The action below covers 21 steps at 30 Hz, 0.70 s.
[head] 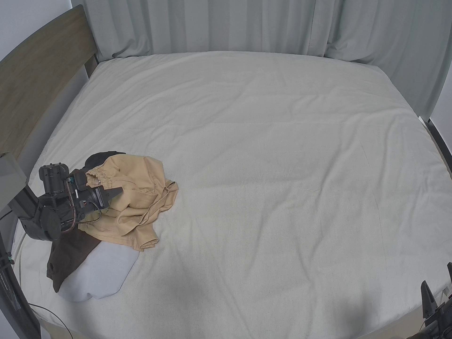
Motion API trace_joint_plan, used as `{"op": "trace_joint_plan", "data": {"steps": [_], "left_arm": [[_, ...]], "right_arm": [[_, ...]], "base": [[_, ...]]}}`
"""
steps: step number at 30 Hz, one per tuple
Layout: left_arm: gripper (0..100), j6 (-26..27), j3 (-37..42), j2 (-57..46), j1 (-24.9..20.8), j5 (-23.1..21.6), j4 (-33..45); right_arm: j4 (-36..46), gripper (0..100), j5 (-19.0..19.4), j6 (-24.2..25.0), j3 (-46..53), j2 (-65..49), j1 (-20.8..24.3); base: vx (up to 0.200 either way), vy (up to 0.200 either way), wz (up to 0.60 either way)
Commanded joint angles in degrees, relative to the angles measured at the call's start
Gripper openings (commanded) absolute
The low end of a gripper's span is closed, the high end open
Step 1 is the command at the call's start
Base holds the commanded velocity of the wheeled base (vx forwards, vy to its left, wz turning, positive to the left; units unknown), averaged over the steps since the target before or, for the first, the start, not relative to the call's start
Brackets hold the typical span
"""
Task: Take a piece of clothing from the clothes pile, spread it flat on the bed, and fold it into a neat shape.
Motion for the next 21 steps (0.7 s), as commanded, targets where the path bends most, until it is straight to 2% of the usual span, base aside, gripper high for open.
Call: {"op": "trace_joint_plan", "data": {"steps": [1, 14, 21], "left_arm": [[0, -0.06, -0.12, -0.09, 0.01, -0.01, 0.02], [0, -0.32, 2.17, -2.73, -0.34, -0.27, -1.21], [0, -0.41, 7.35, -7.30, -2.18, -3.61, -3.06]], "right_arm": [[0.00, 100, 0.04, -0.01, 1.01, -0.31, 0.01], [0.00, 100, 0.04, -0.01, 1.01, -0.31, 0.01], [0.00, 100, 0.04, -0.01, 1.01, -0.31, 0.01]], "base": [[0.000, 0.000, 0.00], [0.000, 0.000, 0.00], [0.000, 0.000, 0.00]]}}
